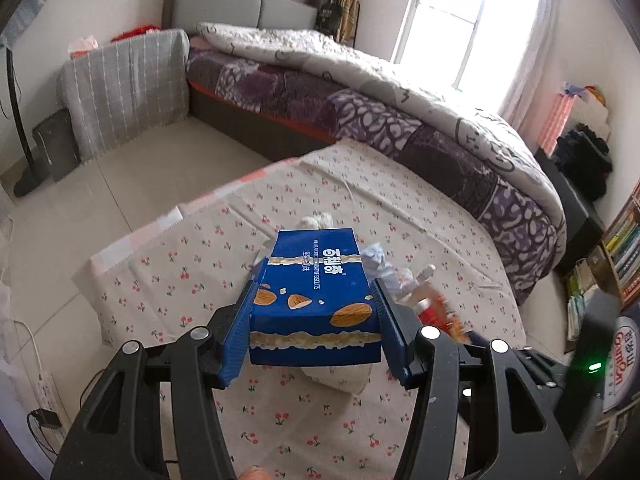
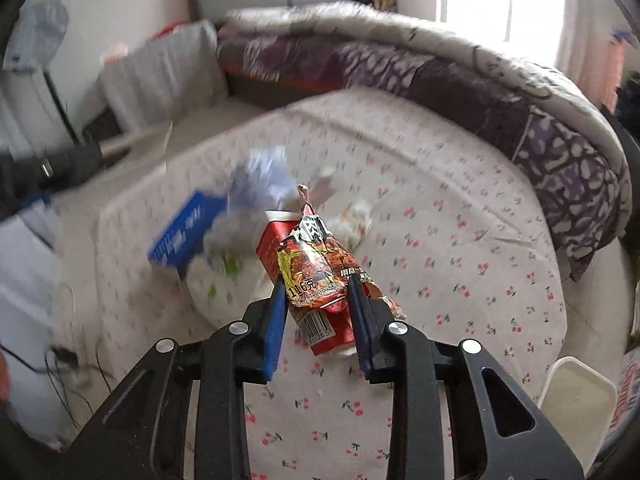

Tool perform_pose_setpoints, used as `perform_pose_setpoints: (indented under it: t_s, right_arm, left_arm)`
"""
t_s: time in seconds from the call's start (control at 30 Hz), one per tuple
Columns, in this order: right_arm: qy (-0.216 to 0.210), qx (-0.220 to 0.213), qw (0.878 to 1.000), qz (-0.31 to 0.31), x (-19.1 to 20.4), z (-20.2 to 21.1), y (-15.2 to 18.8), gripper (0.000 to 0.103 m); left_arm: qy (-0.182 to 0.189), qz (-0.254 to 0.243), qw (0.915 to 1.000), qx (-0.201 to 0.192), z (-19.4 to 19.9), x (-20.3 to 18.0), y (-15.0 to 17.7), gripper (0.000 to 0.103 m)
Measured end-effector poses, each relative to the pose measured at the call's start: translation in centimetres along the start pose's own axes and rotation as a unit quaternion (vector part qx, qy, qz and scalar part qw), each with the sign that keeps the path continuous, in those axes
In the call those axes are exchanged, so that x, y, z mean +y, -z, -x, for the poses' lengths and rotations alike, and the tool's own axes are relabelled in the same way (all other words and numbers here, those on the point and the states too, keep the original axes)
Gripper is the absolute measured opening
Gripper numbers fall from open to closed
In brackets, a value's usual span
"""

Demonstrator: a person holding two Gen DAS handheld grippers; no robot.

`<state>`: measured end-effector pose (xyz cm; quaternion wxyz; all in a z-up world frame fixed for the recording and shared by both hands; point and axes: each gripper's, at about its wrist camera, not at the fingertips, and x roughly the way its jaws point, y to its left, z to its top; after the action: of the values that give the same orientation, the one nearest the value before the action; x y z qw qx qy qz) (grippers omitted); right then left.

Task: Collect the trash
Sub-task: 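Carry both items to the bin and release the red carton from the right tool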

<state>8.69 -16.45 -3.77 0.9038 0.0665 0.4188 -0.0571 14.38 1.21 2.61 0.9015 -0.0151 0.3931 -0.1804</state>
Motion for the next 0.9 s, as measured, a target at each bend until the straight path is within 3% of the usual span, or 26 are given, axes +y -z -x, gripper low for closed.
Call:
perform_pose_setpoints:
  t_s: [0.23,0.9]
  right_arm:
    - [-0.018,-0.053,0.997,-0.052,-2.0,2.4,-0.9,0.029]
    - [0.047,-0.091,0.991,-0.084,-7.0,6.7,0.4,0.030]
  left_arm:
    - [0.004,0.039,0.9990,-0.019,0.0,-1.0,0.7,0.055]
    - [0.011,-0.018,0.9995,-0.025,-0.6,-6.5,2.1,0.055]
